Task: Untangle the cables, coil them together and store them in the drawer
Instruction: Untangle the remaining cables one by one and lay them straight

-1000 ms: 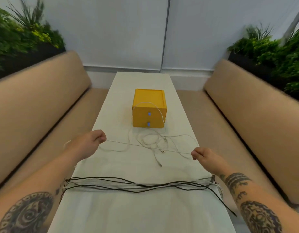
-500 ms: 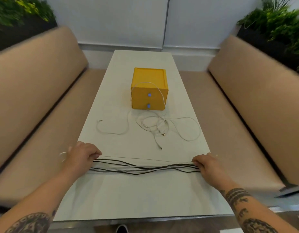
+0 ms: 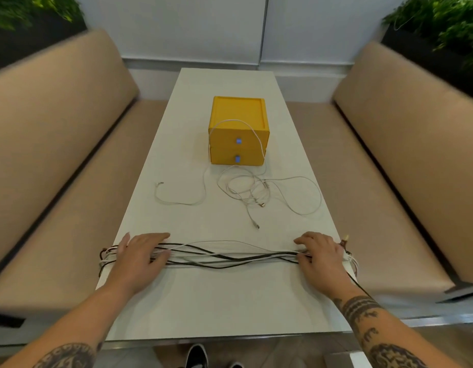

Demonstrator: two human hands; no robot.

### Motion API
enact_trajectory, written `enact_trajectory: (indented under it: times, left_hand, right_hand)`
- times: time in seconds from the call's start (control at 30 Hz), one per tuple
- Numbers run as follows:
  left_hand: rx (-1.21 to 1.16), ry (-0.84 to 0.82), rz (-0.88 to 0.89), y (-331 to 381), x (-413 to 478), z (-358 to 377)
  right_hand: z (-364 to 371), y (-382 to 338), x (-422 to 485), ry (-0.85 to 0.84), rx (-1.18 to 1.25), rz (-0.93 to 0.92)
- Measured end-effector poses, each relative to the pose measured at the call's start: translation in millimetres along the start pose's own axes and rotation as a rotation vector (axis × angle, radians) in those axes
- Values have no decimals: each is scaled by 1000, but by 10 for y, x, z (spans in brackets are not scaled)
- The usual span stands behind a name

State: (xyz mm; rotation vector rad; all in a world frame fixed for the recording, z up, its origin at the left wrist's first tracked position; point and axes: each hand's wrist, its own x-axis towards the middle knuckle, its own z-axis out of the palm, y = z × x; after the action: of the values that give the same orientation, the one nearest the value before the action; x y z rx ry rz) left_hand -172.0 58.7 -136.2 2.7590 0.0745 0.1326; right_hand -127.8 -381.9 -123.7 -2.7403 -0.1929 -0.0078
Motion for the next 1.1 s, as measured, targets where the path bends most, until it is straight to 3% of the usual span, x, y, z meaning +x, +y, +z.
enact_trajectory:
  times: [0.2,0.5,0.73,0.9,1.1]
  left_hand:
    - [126,-184,49,247,-77,35]
    - [131,-76,72,215,3,49]
    - [141,-191,78,281,336,-90]
    - [15,-237,-8,431,622,19]
    - [147,-336,-80,532,845,104]
  right_hand:
    - [310,-179,-119,-114,-97,-213]
    - [498,-102,-146,127,1,-191]
    - [484,-174,-68,233,-31,-215]
    - [481,-222,-59,222,-49,-196]
    - [436,-229,-76,174,-66,-146]
